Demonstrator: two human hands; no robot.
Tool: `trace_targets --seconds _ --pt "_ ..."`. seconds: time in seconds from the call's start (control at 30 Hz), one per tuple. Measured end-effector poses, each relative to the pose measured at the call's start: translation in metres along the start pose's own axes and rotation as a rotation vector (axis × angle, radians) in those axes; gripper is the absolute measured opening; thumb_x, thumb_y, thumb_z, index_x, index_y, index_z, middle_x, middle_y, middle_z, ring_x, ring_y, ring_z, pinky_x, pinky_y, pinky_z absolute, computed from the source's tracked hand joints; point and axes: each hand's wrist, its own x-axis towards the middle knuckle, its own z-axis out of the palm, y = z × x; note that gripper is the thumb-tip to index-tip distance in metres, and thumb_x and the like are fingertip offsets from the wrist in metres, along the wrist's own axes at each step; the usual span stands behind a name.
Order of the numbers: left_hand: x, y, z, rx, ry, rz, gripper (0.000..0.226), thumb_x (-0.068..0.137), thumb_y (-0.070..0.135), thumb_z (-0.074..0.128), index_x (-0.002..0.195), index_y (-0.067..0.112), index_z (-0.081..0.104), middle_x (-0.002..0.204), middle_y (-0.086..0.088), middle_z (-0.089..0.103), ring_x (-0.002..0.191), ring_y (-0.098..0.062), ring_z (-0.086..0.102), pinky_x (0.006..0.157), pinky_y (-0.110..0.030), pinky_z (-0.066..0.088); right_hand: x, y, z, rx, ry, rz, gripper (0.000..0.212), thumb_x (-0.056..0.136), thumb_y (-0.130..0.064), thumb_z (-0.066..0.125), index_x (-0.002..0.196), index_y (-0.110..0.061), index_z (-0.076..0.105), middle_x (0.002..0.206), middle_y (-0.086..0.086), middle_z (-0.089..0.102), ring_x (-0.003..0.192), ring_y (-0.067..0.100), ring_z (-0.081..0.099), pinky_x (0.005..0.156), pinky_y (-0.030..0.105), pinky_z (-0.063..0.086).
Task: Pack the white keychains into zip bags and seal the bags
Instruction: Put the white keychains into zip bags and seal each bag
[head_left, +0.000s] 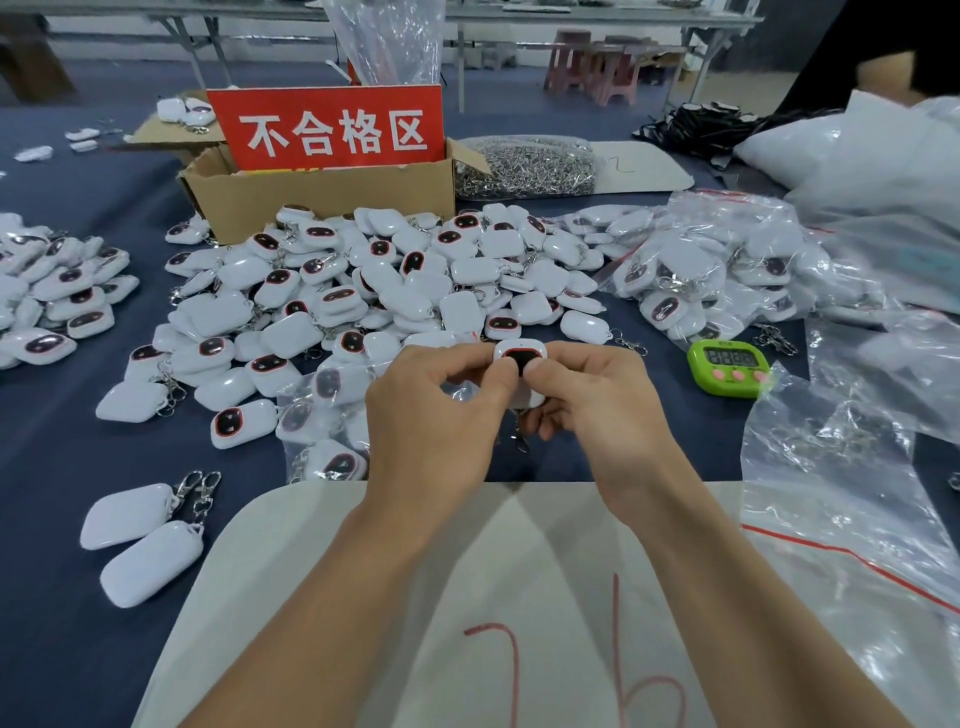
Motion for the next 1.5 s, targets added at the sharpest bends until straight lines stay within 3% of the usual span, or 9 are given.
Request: trace_targets --seconds 0.1,0.3,0.53,0.83,1.07,1.2,1.3,1.4,1.5 --pt "0.000 -0.003 0.000 -0.053 0.029 0.001 0.016 0.079 0.043 0.070 0.072 0.057 0.069 0.082 0.041 0.064 0.092 0.001 0.061 0.075 -0.006 0.042 -0.001 0.000 0.000 -0.021 -0.016 -0.013 0.021 0.089 -0.015 0.060 0.084 -0.016 0.081 0.069 0.004 0.069 0.058 0.020 0.058 0.056 0.029 0.047" --pt "0.001 -0.005 -0.002 -0.080 0.036 -0.022 0.021 0.071 0.042 0.074 0.067 0.060 0.065 0.078 0.033 0.067 0.085 -0.002 0.065 0.075 -0.018 0.048 -0.001 0.001 0.001 -0.077 -0.037 -0.019 0.021 0.082 -0.022 0.062 0.087 -0.021 0.082 0.070 0.002 0.071 0.059 0.016 0.058 0.058 0.028 0.047" --pt "0.003 -0.007 0.000 -0.076 0.033 -0.015 0.015 0.072 0.041 0.074 0.074 0.055 0.070 0.078 0.024 0.070 0.087 -0.003 0.065 0.076 -0.018 0.049 -0.002 0.002 0.001 -0.076 -0.029 -0.005 0.020 0.083 -0.023 0.062 0.089 -0.020 0.082 0.071 0.004 0.070 0.059 0.019 0.057 0.060 0.033 0.047" --pt "0.005 -0.005 -0.002 -0.110 0.007 -0.075 0.020 0.072 0.047 0.072 0.067 0.065 0.066 0.075 0.033 0.069 0.085 0.000 0.067 0.076 -0.013 0.047 -0.003 0.000 0.006 -0.086 -0.051 -0.026 0.020 0.070 -0.021 0.068 0.081 -0.034 0.078 0.061 -0.006 0.066 0.057 0.010 0.051 0.053 0.016 0.042" --pt "0.007 -0.010 0.001 -0.145 0.016 -0.112 0.031 0.079 0.038 0.067 0.094 0.065 0.063 0.083 0.037 0.070 0.089 0.005 0.069 0.085 -0.022 0.053 -0.004 0.002 0.008 -0.089 0.016 -0.038 0.023 0.081 -0.006 0.072 0.086 -0.028 0.079 0.064 -0.003 0.068 0.055 0.011 0.046 0.055 0.026 0.041" --pt "0.007 -0.016 0.000 -0.134 0.026 -0.112 0.023 0.083 0.040 0.066 0.093 0.061 0.067 0.082 0.033 0.072 0.086 0.003 0.068 0.079 -0.020 0.050 -0.004 0.000 0.009 -0.007 0.080 -0.065 0.022 0.077 -0.005 0.072 0.090 -0.022 0.075 0.060 -0.005 0.067 0.050 0.007 0.050 0.052 0.018 0.042" --pt "0.005 -0.019 0.000 -0.109 0.063 -0.147 0.009 0.082 0.047 0.068 0.083 0.050 0.076 0.084 0.024 0.074 0.087 0.002 0.066 0.077 -0.019 0.048 -0.002 -0.002 0.005 0.053 0.193 -0.076 0.029 0.070 -0.011 0.071 0.097 -0.020 0.065 0.057 -0.001 0.061 0.050 0.013 0.045 0.049 0.023 0.042" --pt "0.004 -0.013 0.000 -0.046 0.061 -0.125 0.015 0.079 0.049 0.069 0.070 0.062 0.068 0.081 0.036 0.068 0.088 0.009 0.063 0.073 -0.004 0.039 -0.001 -0.004 0.000 0.131 0.237 -0.127 0.017 0.079 -0.004 0.075 0.088 -0.016 0.068 0.061 -0.003 0.065 0.051 0.007 0.050 0.052 0.019 0.045" --pt "0.000 -0.007 0.001 -0.009 0.050 -0.084 0.022 0.079 0.049 0.071 0.070 0.068 0.064 0.082 0.046 0.063 0.092 0.010 0.060 0.075 -0.006 0.039 -0.001 -0.005 -0.004 0.206 0.248 -0.162 0.018 0.086 0.003 0.075 0.080 -0.014 0.072 0.064 -0.005 0.068 0.053 0.002 0.054 0.053 0.015 0.044"
